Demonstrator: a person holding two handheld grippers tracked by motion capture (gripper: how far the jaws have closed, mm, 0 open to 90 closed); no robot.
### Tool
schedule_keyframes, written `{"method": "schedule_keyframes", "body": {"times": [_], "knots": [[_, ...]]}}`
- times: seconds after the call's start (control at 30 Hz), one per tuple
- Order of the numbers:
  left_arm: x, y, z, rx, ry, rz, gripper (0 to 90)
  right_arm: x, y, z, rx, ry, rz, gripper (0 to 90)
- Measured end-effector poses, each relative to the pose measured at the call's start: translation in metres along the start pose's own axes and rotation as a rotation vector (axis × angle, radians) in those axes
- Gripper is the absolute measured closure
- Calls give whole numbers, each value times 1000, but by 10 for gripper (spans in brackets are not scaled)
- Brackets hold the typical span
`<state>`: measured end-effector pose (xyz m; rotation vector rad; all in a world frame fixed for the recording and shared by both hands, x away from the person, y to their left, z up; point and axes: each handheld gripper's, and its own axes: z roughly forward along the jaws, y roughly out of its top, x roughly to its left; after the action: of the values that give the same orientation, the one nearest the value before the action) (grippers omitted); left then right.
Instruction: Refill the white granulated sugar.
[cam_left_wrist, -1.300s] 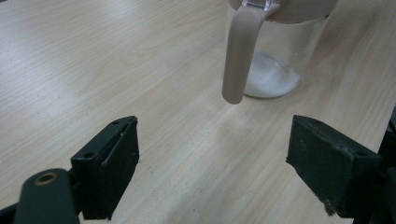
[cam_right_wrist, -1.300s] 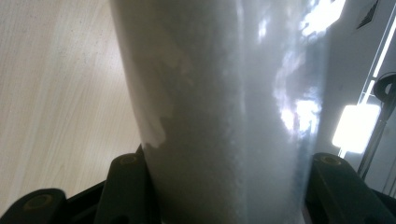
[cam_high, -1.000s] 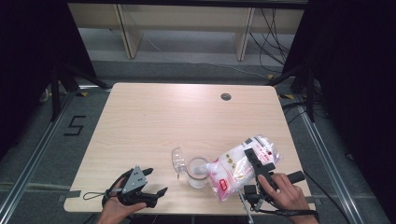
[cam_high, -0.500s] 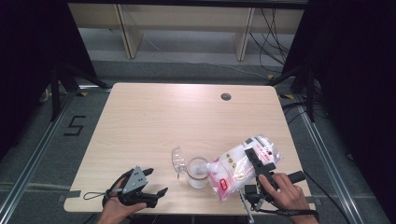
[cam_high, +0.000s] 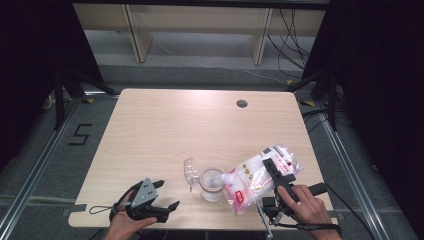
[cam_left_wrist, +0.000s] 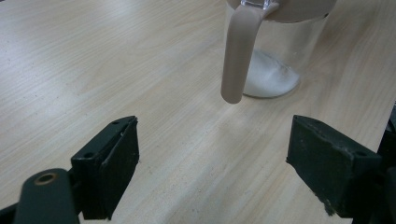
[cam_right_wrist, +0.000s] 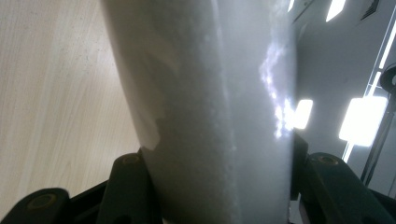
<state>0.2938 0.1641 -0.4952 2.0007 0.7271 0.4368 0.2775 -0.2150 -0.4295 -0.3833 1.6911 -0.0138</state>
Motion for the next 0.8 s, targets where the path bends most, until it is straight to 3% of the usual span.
{"method": "schedule_keyframes", "body": {"times": [0.07, 0.13, 0.2, 0.23, 0.27, 0.3, 0.33, 0.5, 0.53, 0.6, 0.73, 0.77, 0.8], "knots": [[1, 0, -1, 22, 13, 11, 163, 0, 0, -1, -13, -16, -9, 534], [-1, -1, 0, 7, 6, -23, 163, 1, 0, -1, -22, -25, -2, 534], [-1, 0, 0, 0, 1, -3, 164, -1, 3, 0, -22, -10, -8, 535], [-2, -1, 0, -1, 1, -30, 164, -1, 3, 2, -35, -26, -4, 535], [-2, -1, 0, 0, 1, -27, 163, -3, 3, 2, -42, -29, -21, 535], [-2, -1, 0, -1, 2, -28, 163, 0, 3, 3, -34, -16, 11, 536], [-2, -1, 0, -1, 2, -28, 163, 0, 3, 3, -34, -16, 11, 536], [-1, 0, 0, 4, 6, -12, 163, -3, 3, 4, -38, -20, -18, 536], [0, 0, 0, 6, 4, 6, 163, -1, 2, 2, -15, -11, 11, 536], [0, 0, 0, 6, 4, 6, 164, -3, 1, 3, -29, -18, -10, 537], [0, 0, 0, 0, 1, 5, 163, -2, -1, 1, -20, -27, 10, 538], [-2, -1, 0, -2, 1, -30, 163, -3, -2, 0, -8, -19, 11, 538], [-2, -1, 0, -2, 1, -30, 164, -3, -2, 0, -8, -19, 11, 538]]}}
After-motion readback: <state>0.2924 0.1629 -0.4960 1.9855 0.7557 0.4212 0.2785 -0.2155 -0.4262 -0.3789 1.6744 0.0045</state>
